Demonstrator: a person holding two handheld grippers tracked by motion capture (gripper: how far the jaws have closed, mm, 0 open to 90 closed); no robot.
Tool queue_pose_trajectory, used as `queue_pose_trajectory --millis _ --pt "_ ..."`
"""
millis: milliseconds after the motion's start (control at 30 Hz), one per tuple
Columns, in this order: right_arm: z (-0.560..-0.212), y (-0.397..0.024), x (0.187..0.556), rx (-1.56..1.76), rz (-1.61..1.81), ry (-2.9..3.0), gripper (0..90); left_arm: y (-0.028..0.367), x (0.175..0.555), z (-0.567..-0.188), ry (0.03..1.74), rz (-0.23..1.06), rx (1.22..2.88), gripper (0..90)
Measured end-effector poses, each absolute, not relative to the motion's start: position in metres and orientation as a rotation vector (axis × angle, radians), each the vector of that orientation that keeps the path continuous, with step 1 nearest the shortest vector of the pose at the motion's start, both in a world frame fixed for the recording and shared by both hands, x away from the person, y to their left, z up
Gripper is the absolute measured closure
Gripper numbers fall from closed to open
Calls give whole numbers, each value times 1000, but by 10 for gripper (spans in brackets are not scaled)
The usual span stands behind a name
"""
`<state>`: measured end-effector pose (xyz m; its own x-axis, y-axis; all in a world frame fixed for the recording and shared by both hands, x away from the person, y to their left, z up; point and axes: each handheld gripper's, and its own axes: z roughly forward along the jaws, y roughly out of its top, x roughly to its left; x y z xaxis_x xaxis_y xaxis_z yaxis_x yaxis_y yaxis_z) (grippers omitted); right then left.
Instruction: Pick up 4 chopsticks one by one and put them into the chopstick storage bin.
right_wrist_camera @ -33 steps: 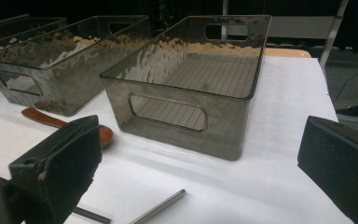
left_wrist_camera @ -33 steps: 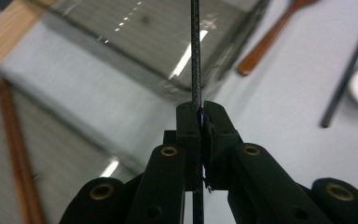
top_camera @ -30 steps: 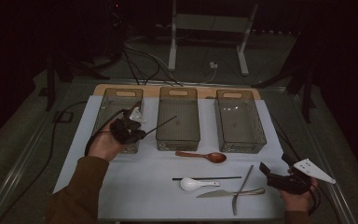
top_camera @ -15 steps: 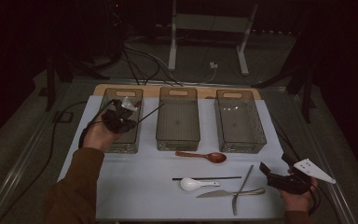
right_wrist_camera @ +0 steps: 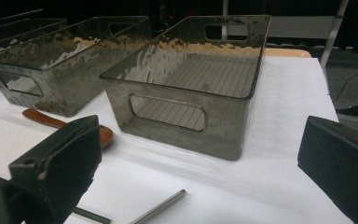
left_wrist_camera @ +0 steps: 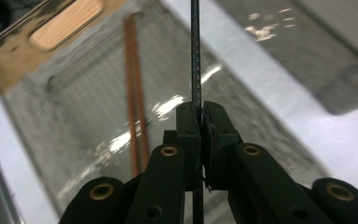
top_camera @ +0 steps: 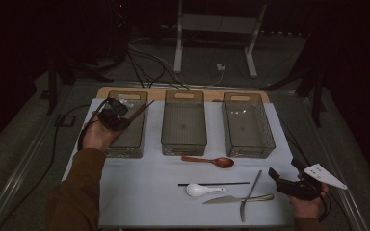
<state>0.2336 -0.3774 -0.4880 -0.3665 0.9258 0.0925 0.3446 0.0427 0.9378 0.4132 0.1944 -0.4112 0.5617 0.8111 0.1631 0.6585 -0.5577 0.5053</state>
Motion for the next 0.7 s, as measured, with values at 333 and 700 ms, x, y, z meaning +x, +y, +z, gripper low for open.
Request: queue_pose_trajectory --millis 333,700 --pt "-488 -377 234 1280 1324 1762 0 216 421 -415 1328 572 2352 877" --pt "-488 -378 233 1278 1325 1758 0 218 421 -412 1375 567 2191 313"
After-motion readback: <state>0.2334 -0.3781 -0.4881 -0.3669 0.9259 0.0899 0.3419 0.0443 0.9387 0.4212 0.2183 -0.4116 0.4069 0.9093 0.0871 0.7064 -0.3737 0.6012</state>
